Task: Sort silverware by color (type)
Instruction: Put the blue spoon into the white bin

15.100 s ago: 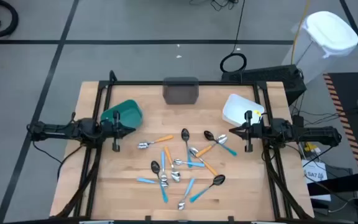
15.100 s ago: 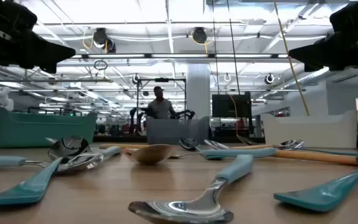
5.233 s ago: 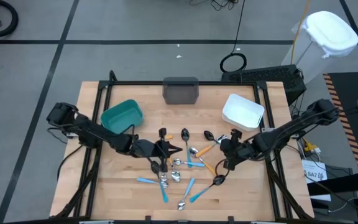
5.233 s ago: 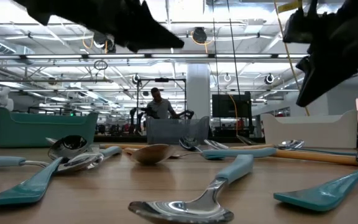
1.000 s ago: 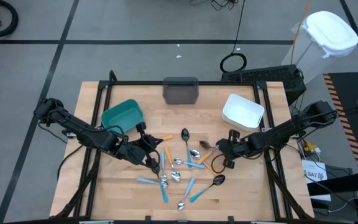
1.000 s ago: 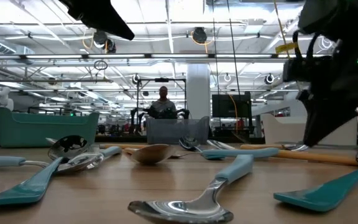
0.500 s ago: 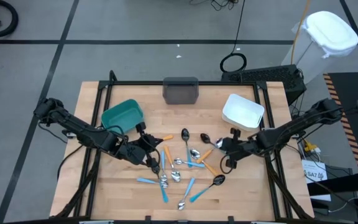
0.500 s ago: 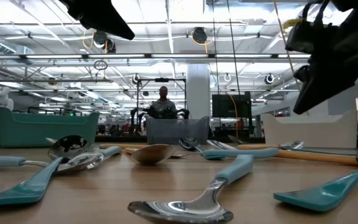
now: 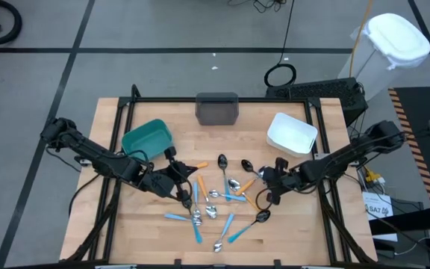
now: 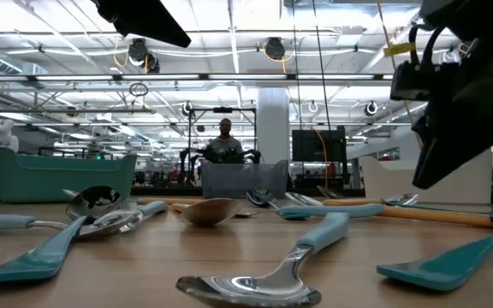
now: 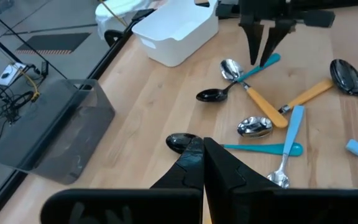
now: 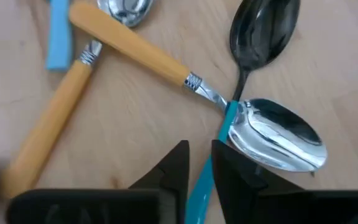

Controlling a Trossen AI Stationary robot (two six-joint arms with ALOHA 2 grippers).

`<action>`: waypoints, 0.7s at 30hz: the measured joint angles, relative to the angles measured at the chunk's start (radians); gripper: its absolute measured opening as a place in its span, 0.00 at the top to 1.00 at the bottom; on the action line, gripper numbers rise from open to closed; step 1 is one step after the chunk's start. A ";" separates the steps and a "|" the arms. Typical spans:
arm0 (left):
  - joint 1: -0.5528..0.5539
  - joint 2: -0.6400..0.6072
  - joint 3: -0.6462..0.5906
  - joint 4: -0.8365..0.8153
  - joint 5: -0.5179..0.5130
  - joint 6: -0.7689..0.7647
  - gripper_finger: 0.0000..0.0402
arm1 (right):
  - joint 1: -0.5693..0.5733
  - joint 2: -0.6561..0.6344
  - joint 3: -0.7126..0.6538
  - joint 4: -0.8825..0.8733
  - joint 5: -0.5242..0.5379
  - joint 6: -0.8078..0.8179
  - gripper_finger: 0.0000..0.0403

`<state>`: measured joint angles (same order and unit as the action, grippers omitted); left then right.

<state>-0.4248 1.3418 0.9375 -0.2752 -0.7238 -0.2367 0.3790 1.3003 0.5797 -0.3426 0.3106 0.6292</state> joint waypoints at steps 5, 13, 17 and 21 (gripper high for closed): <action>0.000 0.000 0.000 0.000 0.000 0.027 1.00 | -0.005 0.048 0.001 0.120 0.107 -0.102 0.72; 0.024 0.000 0.000 0.000 0.000 0.028 1.00 | -0.105 0.144 0.001 0.317 0.156 -0.155 0.67; 0.027 0.000 0.000 0.000 0.000 0.028 1.00 | -0.161 0.189 0.001 0.307 0.062 -0.118 0.68; 0.027 0.000 0.000 -0.003 0.000 0.028 1.00 | -0.197 0.219 0.001 0.314 0.011 -0.092 0.69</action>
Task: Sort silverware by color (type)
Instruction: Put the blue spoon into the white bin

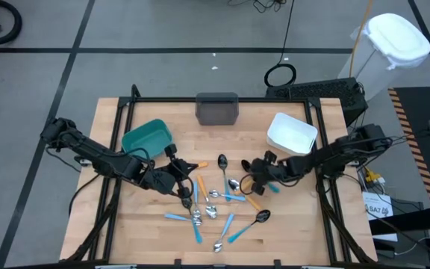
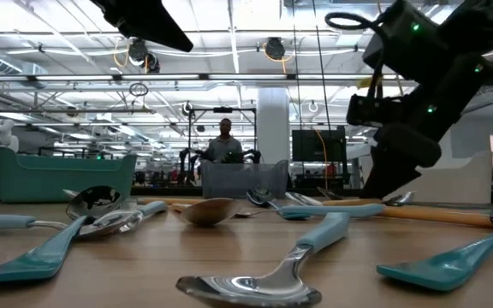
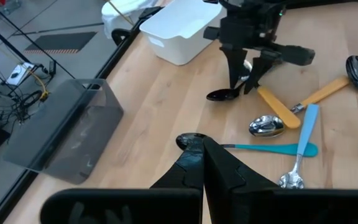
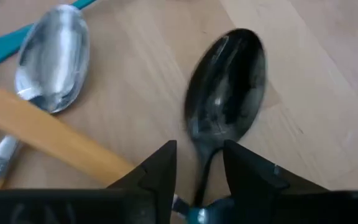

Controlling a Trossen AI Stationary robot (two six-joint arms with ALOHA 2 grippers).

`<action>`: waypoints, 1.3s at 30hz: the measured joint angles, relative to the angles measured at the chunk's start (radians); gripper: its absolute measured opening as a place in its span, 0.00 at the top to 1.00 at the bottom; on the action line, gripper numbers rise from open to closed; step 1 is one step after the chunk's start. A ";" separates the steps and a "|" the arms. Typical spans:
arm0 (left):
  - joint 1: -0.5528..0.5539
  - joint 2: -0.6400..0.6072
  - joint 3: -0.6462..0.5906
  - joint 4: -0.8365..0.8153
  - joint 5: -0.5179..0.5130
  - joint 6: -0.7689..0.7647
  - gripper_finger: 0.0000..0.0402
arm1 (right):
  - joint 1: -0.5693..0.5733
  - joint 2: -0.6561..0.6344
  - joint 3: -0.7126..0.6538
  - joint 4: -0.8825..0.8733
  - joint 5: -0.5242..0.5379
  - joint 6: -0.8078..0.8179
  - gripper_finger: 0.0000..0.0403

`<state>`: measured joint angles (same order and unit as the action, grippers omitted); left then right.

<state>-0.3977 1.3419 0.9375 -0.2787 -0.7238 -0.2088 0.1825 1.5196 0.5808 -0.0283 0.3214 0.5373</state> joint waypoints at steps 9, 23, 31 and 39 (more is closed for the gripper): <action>0.000 0.000 0.000 0.000 0.000 -0.003 1.00 | -0.025 0.013 0.003 -0.010 -0.056 0.000 0.85; 0.000 0.000 0.000 0.000 0.000 -0.002 1.00 | -0.025 0.015 0.001 -0.005 -0.061 -0.071 0.98; 0.000 0.000 0.000 -0.001 0.000 0.002 1.00 | -0.024 0.008 0.030 -0.021 -0.066 -0.110 0.98; 0.000 0.000 0.000 -0.004 0.000 -0.003 1.00 | -0.024 -0.019 0.078 -0.073 -0.063 -0.152 0.99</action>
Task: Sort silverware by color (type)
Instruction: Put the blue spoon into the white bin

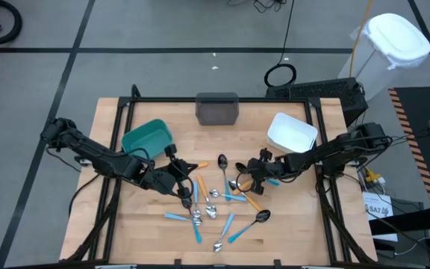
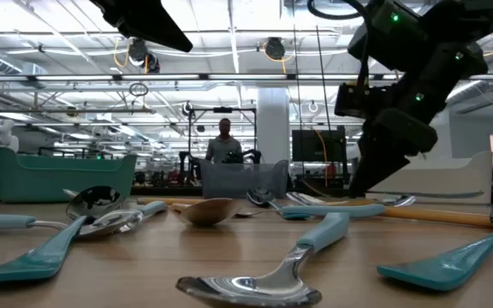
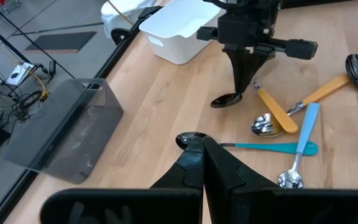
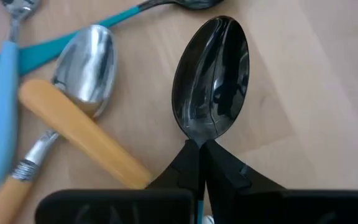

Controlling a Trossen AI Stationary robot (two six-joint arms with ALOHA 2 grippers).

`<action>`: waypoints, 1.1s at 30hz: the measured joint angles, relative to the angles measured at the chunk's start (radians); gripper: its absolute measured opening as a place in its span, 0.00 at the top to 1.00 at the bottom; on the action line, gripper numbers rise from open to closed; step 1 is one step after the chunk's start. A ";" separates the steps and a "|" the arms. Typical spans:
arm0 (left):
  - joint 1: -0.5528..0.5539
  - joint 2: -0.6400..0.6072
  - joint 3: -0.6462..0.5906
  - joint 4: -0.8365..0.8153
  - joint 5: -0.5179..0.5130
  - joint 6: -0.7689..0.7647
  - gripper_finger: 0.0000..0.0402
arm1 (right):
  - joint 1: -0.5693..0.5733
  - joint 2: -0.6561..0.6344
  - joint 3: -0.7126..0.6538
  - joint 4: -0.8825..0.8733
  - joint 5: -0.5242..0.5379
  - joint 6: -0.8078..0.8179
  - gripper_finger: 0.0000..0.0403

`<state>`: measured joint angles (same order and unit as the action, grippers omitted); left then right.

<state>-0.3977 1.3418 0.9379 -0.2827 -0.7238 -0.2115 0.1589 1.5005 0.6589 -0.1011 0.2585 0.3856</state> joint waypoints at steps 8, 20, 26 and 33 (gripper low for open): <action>0.000 0.000 0.000 -0.004 0.000 -0.011 1.00 | 0.000 -0.046 0.002 0.002 0.028 -0.028 0.99; 0.000 0.000 0.000 -0.003 0.000 -0.045 1.00 | 0.007 -0.202 0.004 0.015 0.029 -0.101 0.99; -0.001 0.002 0.000 0.000 0.000 -0.101 1.00 | 0.042 -0.299 0.004 0.040 0.060 -0.145 0.99; -0.017 0.067 0.001 0.092 0.005 -0.107 0.98 | 0.101 -0.348 0.004 0.195 0.083 -0.233 0.99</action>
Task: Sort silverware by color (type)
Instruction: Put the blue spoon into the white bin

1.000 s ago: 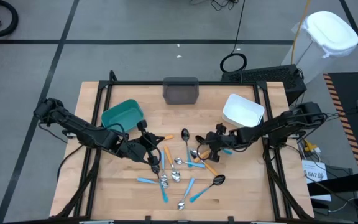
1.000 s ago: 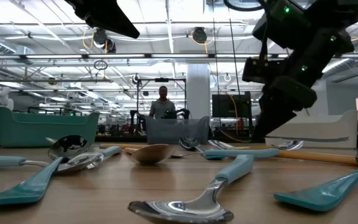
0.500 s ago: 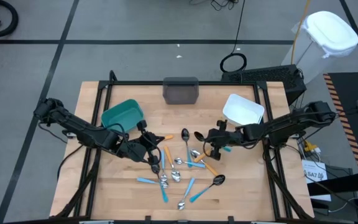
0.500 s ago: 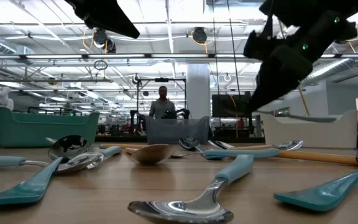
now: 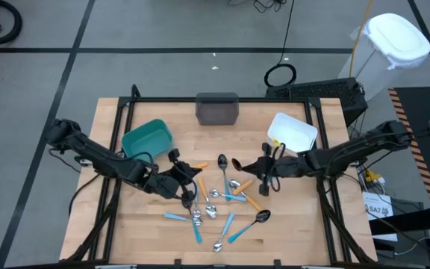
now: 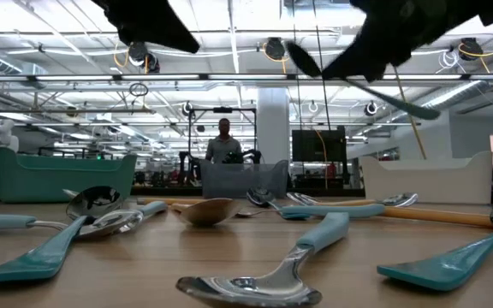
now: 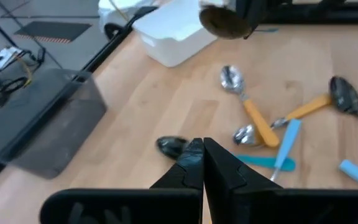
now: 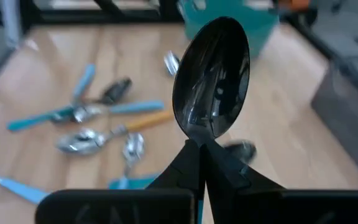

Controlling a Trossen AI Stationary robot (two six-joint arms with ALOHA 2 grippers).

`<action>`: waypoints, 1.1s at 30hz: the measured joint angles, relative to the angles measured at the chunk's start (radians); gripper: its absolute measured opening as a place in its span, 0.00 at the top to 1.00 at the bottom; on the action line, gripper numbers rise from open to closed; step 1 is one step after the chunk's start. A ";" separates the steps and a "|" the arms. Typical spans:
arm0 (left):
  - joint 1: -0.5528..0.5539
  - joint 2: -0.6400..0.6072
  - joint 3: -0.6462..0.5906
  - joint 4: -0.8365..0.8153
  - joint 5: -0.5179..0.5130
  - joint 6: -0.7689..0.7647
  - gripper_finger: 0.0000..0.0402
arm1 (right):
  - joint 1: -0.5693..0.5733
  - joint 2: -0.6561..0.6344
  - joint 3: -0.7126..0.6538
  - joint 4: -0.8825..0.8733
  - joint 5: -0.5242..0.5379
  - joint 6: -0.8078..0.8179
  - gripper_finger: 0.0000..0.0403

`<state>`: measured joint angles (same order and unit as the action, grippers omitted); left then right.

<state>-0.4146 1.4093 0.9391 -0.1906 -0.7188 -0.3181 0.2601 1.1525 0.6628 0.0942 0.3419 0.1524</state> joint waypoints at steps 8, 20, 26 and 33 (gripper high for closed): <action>-0.004 0.077 0.000 0.239 0.039 0.117 0.77 | 0.027 0.000 0.000 0.189 0.002 -0.102 0.99; 0.015 0.270 0.000 0.782 0.092 0.352 0.55 | 0.058 0.000 0.000 0.439 0.004 -0.203 0.99; 0.055 0.370 0.000 1.032 0.182 0.404 0.55 | 0.073 0.001 0.000 0.449 0.002 -0.199 0.99; 0.107 0.469 0.086 1.076 0.302 0.319 0.55 | 0.076 0.020 0.000 0.462 0.002 -0.200 0.99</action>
<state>-0.3078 1.8782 1.0247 0.8850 -0.4164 0.0013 0.3363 1.1726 0.6628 0.5558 0.3434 -0.0480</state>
